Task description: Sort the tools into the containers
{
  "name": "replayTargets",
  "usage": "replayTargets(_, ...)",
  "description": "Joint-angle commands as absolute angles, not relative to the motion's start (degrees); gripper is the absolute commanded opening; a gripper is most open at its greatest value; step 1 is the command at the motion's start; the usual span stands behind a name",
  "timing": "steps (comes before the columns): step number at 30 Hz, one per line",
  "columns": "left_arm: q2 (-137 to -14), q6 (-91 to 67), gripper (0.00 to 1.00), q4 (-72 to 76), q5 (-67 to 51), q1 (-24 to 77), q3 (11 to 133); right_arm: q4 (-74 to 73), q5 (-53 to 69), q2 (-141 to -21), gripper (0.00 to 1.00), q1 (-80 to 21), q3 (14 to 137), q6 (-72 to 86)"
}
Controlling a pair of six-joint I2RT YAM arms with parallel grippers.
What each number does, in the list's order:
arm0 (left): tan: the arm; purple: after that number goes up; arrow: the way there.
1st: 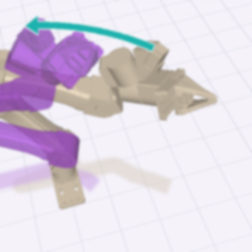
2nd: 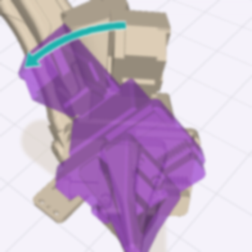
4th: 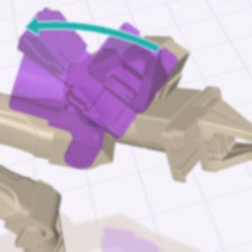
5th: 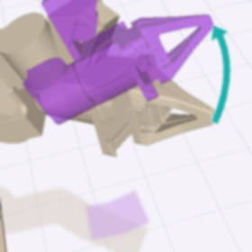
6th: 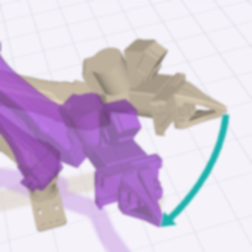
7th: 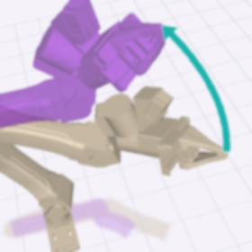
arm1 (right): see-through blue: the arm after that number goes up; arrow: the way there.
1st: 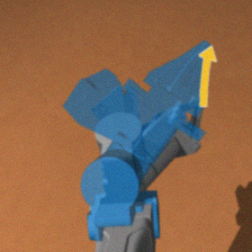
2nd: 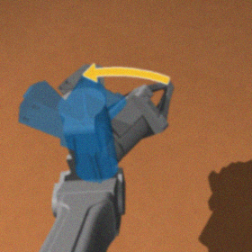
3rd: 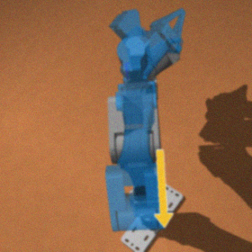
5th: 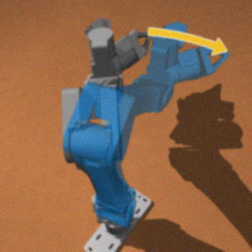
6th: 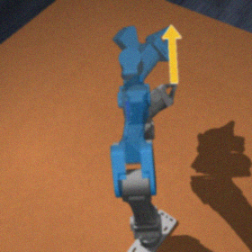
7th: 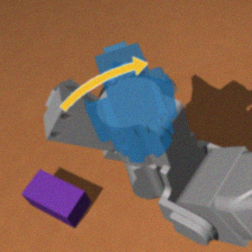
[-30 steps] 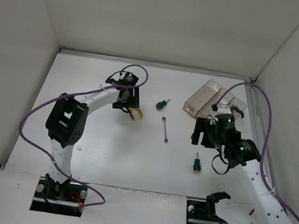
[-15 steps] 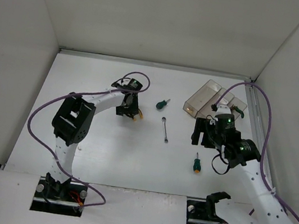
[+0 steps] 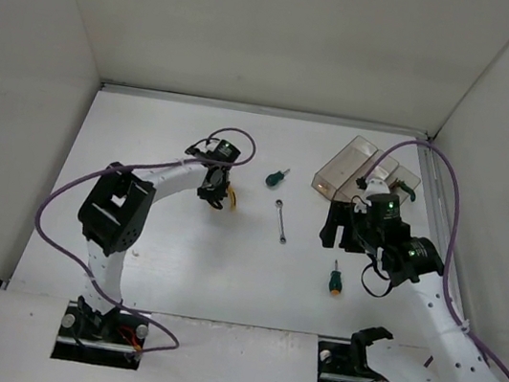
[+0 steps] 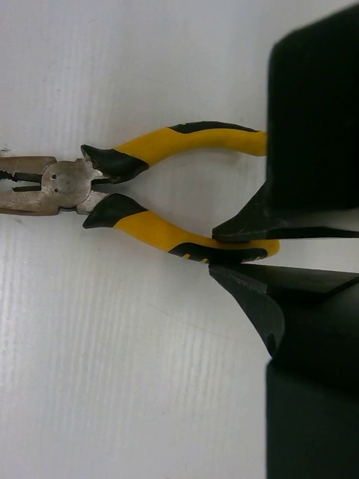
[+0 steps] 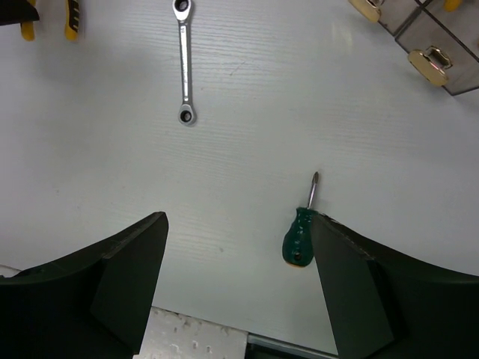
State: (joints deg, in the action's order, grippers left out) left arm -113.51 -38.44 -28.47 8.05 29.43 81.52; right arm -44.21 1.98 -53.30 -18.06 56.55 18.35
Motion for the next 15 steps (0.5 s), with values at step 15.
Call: replayTargets(15, -84.12, -25.93, 0.00, -8.89, 8.09, 39.71, 71.99, -29.27, 22.67, -59.76, 0.69, -21.00, 64.86, 22.59)
